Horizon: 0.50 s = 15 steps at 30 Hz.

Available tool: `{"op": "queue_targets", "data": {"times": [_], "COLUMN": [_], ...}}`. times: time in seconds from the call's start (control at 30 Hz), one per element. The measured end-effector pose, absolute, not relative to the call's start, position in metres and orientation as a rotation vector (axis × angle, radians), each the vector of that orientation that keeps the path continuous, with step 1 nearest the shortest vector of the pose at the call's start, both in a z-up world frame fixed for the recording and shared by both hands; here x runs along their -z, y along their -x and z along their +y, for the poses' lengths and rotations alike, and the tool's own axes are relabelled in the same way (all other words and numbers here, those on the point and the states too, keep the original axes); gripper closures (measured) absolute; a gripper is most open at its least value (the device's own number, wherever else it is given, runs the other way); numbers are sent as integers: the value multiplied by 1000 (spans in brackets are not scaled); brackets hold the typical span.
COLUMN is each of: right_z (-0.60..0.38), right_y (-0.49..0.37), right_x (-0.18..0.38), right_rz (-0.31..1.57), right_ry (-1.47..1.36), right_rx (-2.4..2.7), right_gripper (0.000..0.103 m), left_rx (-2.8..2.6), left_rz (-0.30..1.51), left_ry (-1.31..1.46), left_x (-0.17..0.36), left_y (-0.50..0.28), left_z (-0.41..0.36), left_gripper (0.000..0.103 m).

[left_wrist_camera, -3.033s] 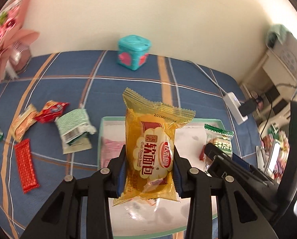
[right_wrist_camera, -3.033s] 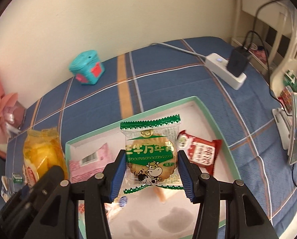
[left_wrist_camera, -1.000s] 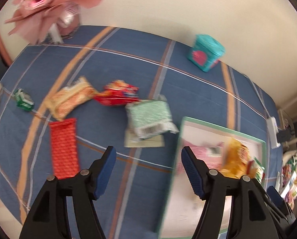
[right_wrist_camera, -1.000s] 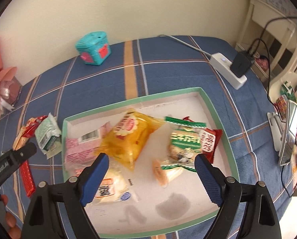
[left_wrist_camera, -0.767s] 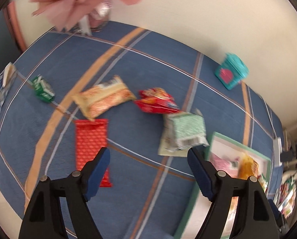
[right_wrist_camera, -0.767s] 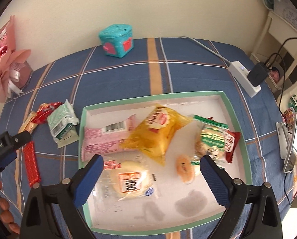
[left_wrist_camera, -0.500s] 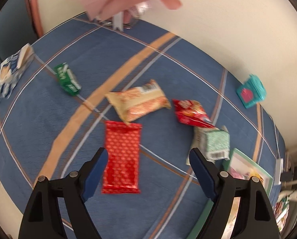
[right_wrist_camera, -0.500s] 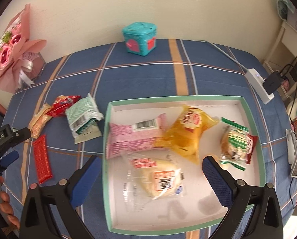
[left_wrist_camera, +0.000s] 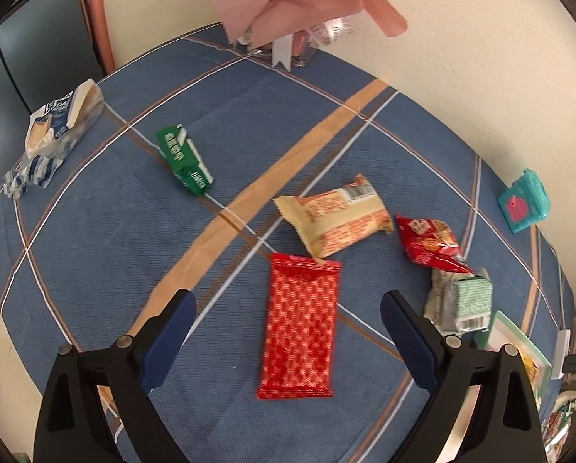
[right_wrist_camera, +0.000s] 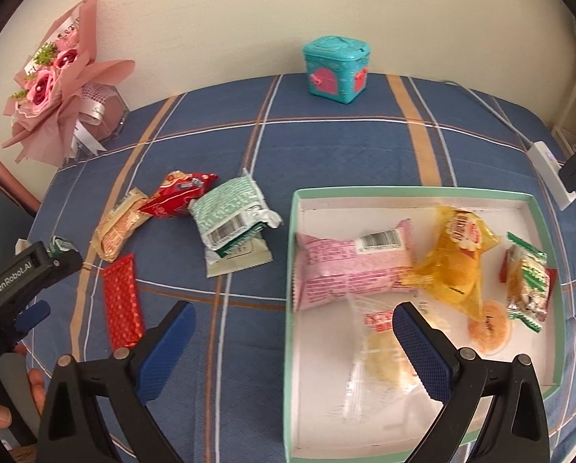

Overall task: Organize snacks
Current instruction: 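Move both grippers back toward the remaining snacks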

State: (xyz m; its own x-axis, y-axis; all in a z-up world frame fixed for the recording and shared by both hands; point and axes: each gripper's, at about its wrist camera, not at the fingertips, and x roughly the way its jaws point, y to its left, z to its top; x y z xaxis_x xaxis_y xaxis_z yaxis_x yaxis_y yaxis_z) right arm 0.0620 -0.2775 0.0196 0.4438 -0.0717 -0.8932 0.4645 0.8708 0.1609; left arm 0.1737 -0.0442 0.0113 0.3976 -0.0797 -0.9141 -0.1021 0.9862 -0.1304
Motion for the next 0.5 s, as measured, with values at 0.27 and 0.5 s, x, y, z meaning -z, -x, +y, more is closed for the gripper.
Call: {"op": "queue_targets", "data": {"times": [0.27,0.5], "right_z": [-263,-259], "right_y": [-79,-91], "right_x": [-9,-16], "right_rz": [1049,1010], "right_ry": [-414,-375], "right_rx": [272,245], "right_gripper": [0,0], "left_rx": [-48,-16], "left_rz": [1227,1273], "left_ry": [210,263], "left_x": [18,32], "left_y": [-181,-184], "left_z": [-33,-31], "left_gripper": [3,3]}}
